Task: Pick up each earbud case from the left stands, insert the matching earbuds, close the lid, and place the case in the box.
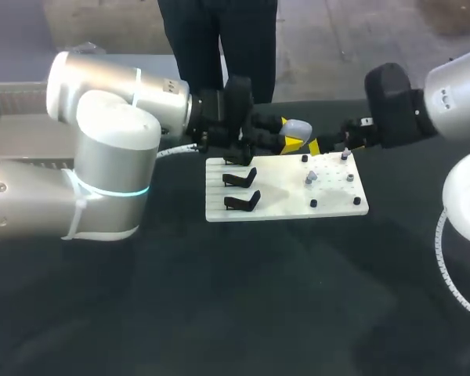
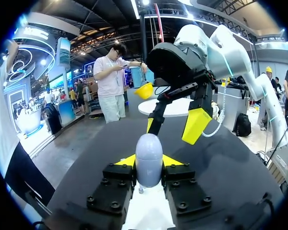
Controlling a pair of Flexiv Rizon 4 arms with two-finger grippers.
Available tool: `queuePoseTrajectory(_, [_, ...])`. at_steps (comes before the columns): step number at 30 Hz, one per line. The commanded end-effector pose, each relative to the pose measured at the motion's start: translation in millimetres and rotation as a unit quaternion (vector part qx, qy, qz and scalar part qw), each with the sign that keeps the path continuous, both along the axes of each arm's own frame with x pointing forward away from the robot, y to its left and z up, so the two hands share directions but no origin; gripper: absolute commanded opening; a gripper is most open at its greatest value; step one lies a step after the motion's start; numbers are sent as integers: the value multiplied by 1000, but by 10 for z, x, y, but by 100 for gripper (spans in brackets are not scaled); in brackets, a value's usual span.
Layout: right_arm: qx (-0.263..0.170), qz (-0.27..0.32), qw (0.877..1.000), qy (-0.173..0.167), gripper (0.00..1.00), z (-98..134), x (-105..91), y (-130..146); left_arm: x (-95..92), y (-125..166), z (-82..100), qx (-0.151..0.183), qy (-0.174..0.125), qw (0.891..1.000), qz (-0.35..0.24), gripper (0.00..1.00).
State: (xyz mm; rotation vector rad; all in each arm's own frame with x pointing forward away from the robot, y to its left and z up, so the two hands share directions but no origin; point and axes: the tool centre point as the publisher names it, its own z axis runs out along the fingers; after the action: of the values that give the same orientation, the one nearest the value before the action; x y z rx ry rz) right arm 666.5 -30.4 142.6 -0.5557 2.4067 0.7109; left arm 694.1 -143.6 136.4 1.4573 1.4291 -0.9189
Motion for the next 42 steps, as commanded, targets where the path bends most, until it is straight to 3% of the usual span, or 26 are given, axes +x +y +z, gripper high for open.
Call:
queuePoseTrajectory(1, [16, 20, 1000, 9, 100, 0, 113, 41, -40, -2, 2, -4, 0, 1000, -2, 0])
queuePoseTrajectory(23, [2, 17, 1000, -4, 100, 101, 221, 36, -167, 56, 37, -35, 5, 999, -16, 0])
queuePoseTrajectory(30, [-46, -8, 999, -20, 100, 178, 180, -68, -136, 193, 16, -105, 28, 994, -23, 0])
queuePoseTrajectory(36, [-82, -36, 996, -17, 100, 170, 180, -251, -144, 322, 90, -164, 25, 986, -30, 0])
queuePoseTrajectory(42, [-135, -58, 989, -10, 100, 147, 178, -422, -134, 420, 178, -198, 16, 980, -33, 0])
